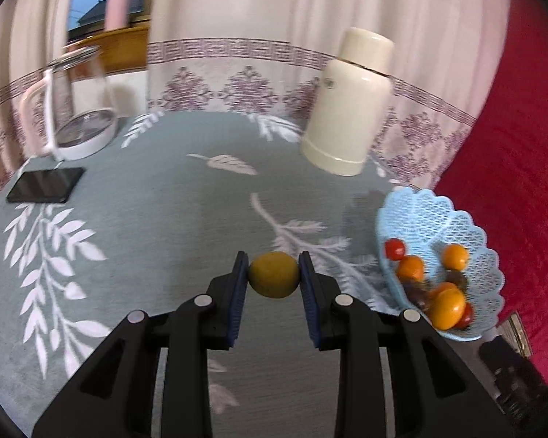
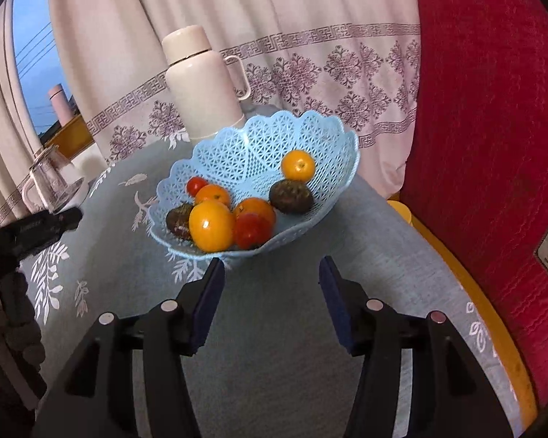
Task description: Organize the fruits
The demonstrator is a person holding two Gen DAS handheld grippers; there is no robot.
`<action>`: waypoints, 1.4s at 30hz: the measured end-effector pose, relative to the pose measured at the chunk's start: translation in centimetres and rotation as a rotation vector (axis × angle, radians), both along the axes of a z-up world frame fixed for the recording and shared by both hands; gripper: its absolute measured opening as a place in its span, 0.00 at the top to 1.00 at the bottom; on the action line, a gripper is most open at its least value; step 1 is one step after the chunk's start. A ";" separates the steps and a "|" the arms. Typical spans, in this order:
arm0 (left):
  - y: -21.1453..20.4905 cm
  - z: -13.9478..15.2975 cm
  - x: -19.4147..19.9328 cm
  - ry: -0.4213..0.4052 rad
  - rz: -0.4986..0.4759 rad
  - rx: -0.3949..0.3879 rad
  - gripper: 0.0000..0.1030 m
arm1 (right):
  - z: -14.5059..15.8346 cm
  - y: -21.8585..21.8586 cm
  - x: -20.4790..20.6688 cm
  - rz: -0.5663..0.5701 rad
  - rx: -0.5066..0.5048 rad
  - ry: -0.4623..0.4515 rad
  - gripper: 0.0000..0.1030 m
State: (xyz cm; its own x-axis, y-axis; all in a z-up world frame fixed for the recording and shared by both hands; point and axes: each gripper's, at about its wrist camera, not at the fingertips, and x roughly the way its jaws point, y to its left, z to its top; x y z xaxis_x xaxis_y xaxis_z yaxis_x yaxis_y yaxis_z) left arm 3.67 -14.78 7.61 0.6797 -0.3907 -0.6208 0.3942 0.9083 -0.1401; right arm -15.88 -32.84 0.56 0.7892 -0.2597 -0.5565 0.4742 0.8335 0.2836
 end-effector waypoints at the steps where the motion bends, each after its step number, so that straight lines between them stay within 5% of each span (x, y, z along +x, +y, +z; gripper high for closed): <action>1: -0.6 0.1 0.0 -0.001 -0.012 -0.001 0.72 | 0.0 0.0 0.0 0.003 0.000 -0.001 0.47; 20: -9.6 0.5 -0.6 -0.011 -0.199 0.020 0.72 | -0.5 -0.2 0.0 0.030 0.034 -0.019 0.46; 29: -7.7 -0.3 0.8 0.053 -0.168 -0.007 0.71 | -0.7 -0.5 0.1 0.034 0.046 -0.017 0.42; 35: -5.1 -1.4 0.6 0.099 -0.146 -0.025 0.54 | -0.6 -0.4 0.1 0.034 0.044 -0.013 0.41; 42: -5.7 -3.3 -1.3 0.139 -0.232 -0.003 0.54 | -0.7 -0.4 0.2 0.030 0.045 -0.010 0.41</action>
